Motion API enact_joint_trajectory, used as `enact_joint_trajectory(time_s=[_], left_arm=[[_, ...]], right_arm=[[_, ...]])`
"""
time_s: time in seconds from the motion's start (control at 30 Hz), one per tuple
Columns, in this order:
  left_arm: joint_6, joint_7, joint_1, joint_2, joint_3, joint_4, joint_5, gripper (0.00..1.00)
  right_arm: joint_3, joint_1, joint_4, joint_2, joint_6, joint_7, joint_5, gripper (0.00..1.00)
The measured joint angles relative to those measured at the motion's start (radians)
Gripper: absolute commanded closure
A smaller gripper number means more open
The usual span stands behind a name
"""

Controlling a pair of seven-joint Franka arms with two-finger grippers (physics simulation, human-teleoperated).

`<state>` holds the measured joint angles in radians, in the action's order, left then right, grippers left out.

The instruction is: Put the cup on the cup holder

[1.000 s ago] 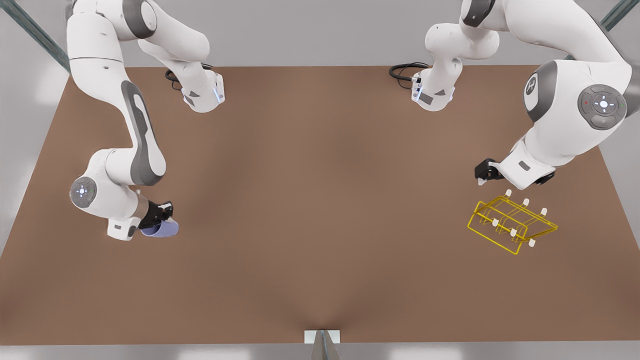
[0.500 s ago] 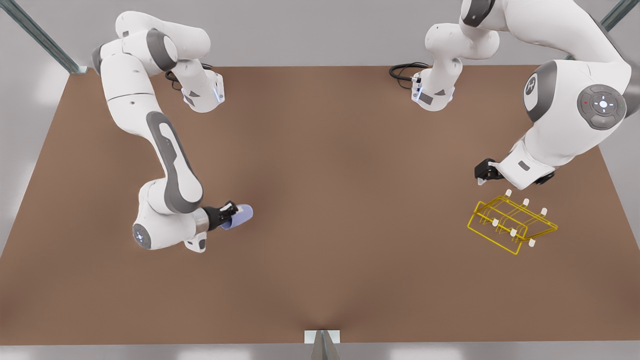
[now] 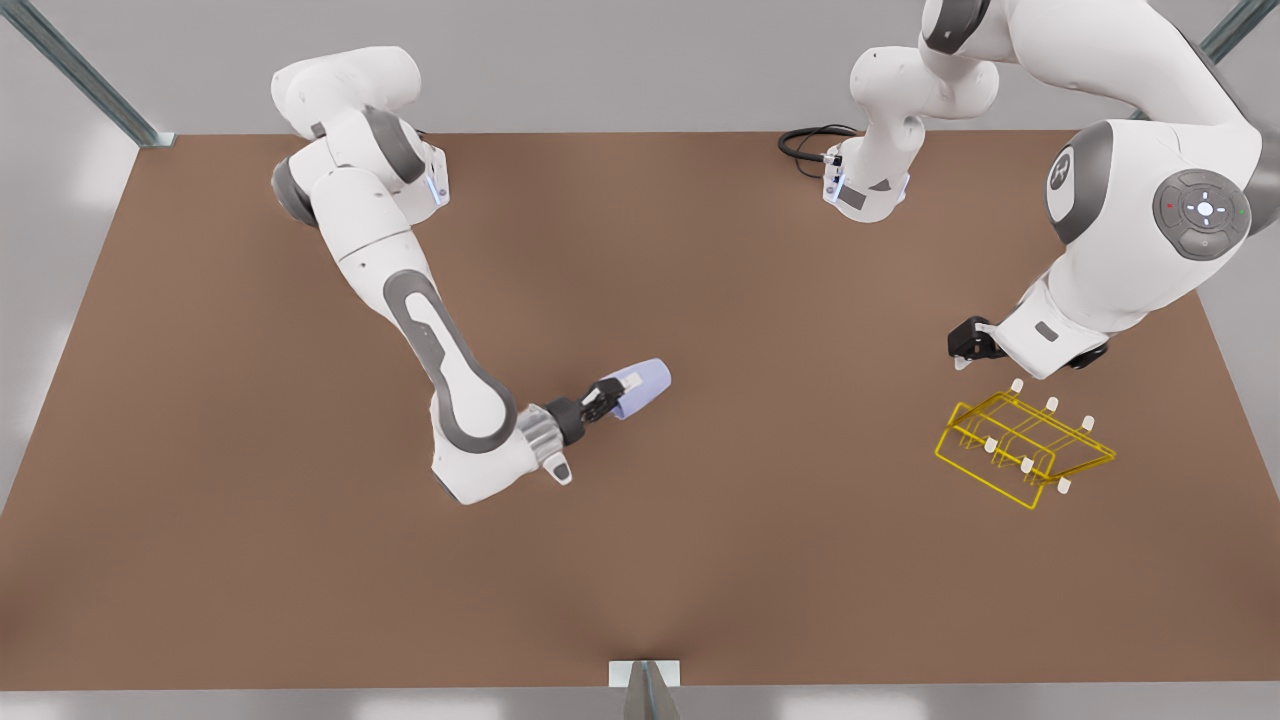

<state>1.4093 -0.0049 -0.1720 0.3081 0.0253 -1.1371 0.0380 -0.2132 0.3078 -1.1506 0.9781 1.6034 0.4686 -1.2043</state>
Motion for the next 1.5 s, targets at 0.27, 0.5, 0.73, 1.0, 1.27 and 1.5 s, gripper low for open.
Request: enact_joint_trajectory(time_s=[0.27,0.5,0.73,1.0,1.27,1.5], left_arm=[[0.0,0.0,0.002,0.005,0.001,0.0,0.001,0.0],[0.001,0.0,0.002,0.006,0.001,0.0,0.001,0.0],[0.002,0.0,0.002,0.007,0.0,0.0,0.001,0.0],[0.002,0.0,0.002,0.019,0.001,0.0,0.001,0.0],[0.002,0.0,0.002,0.022,0.0,0.0,0.001,0.0],[0.002,0.0,0.001,0.026,0.0,0.0,0.001,0.0]], right_arm=[[0.003,0.159,0.197,0.164,0.114,-0.01,-0.205,0.79],[0.005,0.279,0.274,0.272,0.254,0.011,-0.331,0.79],[0.008,0.324,0.292,0.328,0.332,0.056,-0.373,0.79],[0.046,0.35,0.291,0.341,0.384,0.1,-0.38,0.79],[0.103,0.383,0.29,0.343,0.421,0.128,-0.379,0.79],[0.114,0.393,0.289,0.345,0.45,0.143,-0.376,0.0]])
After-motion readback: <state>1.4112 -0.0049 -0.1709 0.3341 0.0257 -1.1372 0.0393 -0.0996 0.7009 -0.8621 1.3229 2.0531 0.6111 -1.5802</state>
